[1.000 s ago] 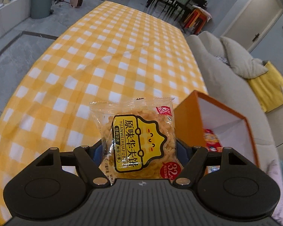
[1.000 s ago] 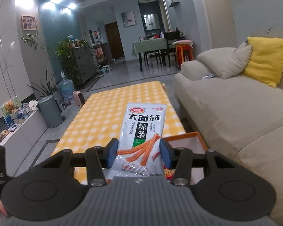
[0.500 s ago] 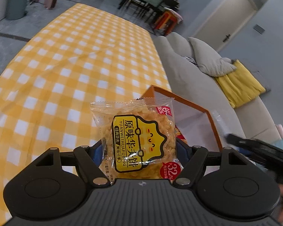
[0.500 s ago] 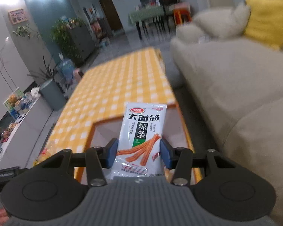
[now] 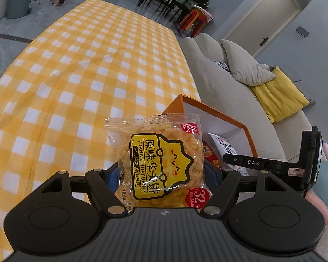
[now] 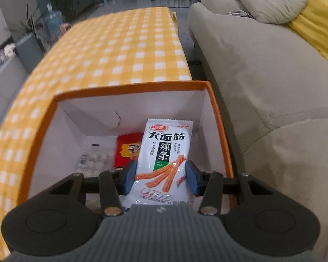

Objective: Organize snacks
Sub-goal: 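Grasp the clear bun bag with the left tool while the right tool carries the strip bag to the box, then lower the clear bun bag into the box and open the left tool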

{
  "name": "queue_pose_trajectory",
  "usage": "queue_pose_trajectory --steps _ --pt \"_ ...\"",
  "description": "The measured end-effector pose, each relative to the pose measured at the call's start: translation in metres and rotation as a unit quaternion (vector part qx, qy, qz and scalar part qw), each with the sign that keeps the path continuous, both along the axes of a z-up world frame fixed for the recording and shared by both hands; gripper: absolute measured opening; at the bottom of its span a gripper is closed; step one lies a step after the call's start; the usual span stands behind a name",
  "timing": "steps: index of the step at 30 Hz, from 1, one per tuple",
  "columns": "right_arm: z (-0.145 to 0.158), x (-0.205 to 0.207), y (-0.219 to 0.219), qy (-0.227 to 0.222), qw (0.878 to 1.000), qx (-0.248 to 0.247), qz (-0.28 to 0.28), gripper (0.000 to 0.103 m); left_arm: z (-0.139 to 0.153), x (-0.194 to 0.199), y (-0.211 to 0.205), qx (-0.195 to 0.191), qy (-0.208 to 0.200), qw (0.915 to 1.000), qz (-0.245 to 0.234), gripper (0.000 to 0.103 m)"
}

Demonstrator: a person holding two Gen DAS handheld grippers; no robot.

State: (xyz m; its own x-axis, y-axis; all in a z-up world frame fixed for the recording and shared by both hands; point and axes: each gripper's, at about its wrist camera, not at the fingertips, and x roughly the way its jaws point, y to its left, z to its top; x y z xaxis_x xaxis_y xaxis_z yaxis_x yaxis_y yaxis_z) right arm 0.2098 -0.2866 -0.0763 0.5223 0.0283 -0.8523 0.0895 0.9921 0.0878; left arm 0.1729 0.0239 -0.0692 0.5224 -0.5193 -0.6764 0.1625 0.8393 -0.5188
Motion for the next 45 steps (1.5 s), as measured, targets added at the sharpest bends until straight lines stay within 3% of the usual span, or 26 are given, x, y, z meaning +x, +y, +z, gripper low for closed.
queue_pose_trajectory --steps 8,13,21,26,35,40,43,45 --pt "-0.005 0.017 0.011 0.026 0.998 -0.055 0.034 0.048 0.0 0.001 0.001 0.005 0.003 1.0 0.0 0.084" --pt "0.0 0.011 0.008 0.007 0.999 -0.05 0.012 0.064 0.009 -0.004 -0.004 0.01 -0.013 0.9998 -0.015 0.084" --pt "0.024 -0.03 -0.008 -0.083 0.996 0.038 -0.005 0.068 0.024 -0.017 -0.024 0.019 -0.035 0.9983 -0.044 0.084" --pt "0.036 -0.047 -0.015 -0.115 0.992 0.047 0.004 0.068 0.032 -0.02 -0.039 0.033 -0.04 0.9974 -0.049 0.084" --pt "0.042 -0.055 -0.038 -0.129 0.988 0.084 -0.014 0.069 0.051 -0.022 -0.074 0.073 -0.042 0.9948 -0.058 0.084" --pt "0.045 -0.063 -0.052 -0.139 0.984 0.111 -0.024 0.069 0.048 -0.022 -0.098 0.092 -0.021 0.994 -0.055 0.084" --pt "0.045 -0.066 -0.062 -0.147 0.98 0.129 -0.034 0.069 0.045 -0.031 -0.114 0.087 -0.031 0.9939 -0.06 0.084" --pt "0.043 -0.068 -0.068 -0.148 0.978 0.142 -0.041 0.069 0.043 -0.04 -0.129 0.113 -0.045 0.9904 -0.065 0.084"
